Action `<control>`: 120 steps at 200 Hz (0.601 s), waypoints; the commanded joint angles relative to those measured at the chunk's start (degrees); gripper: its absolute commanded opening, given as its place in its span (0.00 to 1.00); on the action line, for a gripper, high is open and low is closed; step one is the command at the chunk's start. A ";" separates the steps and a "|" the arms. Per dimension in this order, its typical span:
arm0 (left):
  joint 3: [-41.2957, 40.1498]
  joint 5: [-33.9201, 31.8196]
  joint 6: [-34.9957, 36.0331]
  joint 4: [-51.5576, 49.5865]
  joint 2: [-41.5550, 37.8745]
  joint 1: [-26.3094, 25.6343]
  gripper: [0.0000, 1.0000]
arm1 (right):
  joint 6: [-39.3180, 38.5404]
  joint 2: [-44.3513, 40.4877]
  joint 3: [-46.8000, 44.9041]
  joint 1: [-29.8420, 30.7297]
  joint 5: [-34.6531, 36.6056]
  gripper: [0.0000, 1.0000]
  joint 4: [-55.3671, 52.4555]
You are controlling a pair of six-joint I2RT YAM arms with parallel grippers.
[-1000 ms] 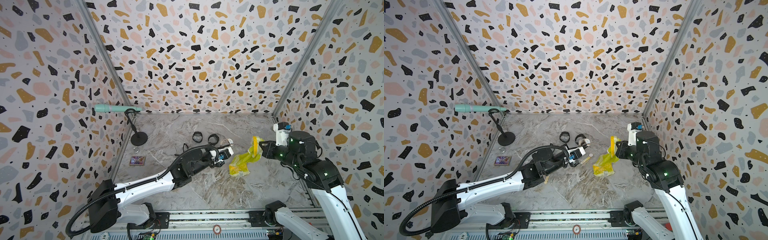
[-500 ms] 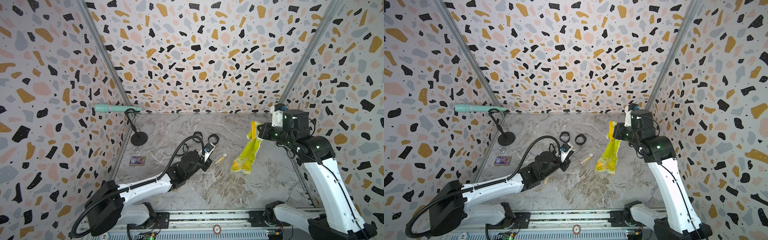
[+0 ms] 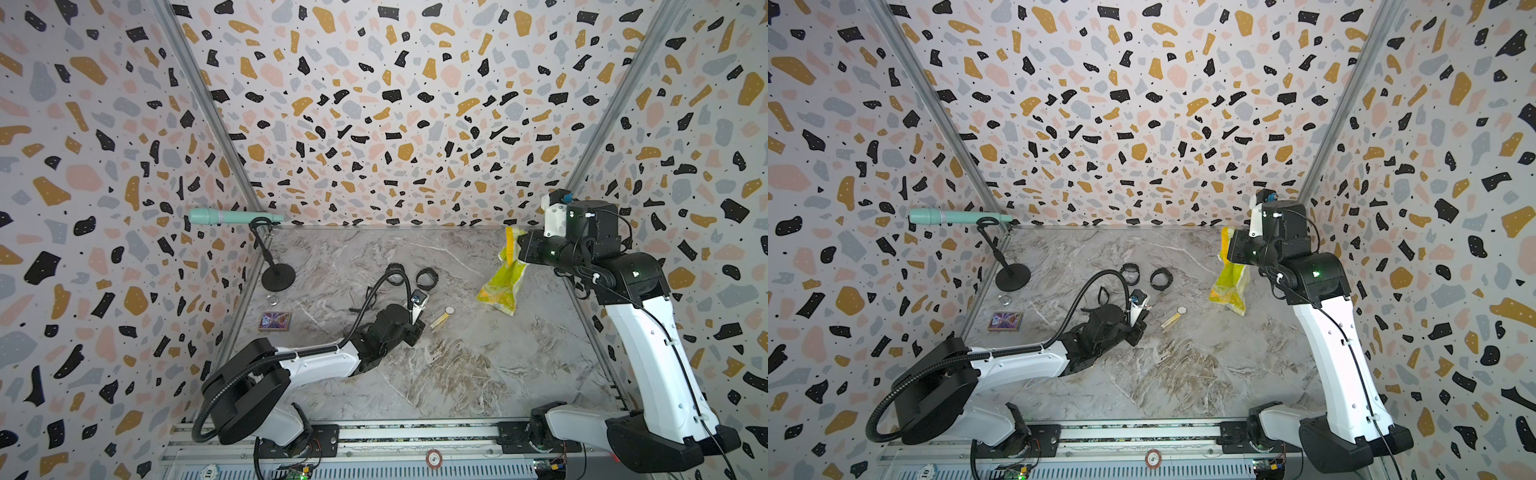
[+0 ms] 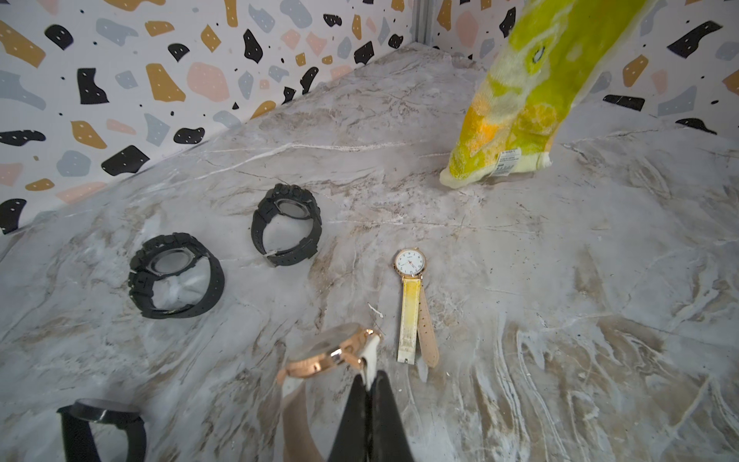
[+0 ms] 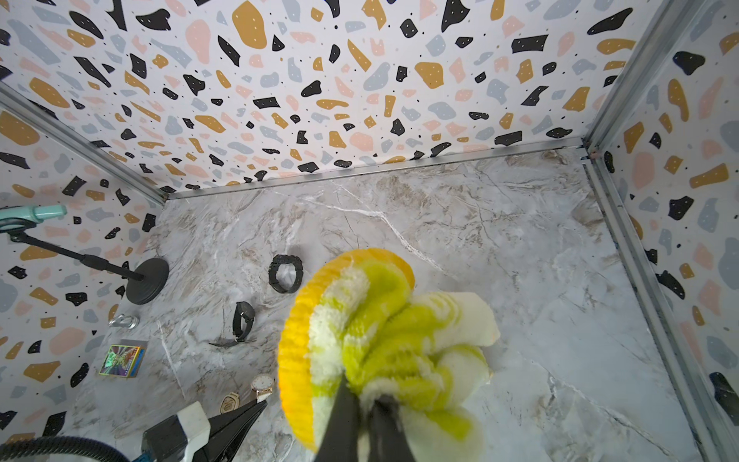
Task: Wipe the watch dial
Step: Place the watch at the center of the board.
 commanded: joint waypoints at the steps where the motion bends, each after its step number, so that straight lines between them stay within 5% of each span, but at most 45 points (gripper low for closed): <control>1: 2.04 -0.54 -0.91 2.77 2.78 0.78 0.00 | -1.49 -0.95 1.02 -0.21 1.15 0.00 -0.46; 55: 6.69 -0.15 -2.20 -0.09 11.62 2.21 0.00 | -2.09 -2.24 -1.31 -0.82 1.24 0.00 -1.41; 120: 13.38 -0.07 -3.67 -4.70 19.64 4.25 0.18 | -1.75 -5.23 -5.56 -2.38 0.54 0.00 -1.47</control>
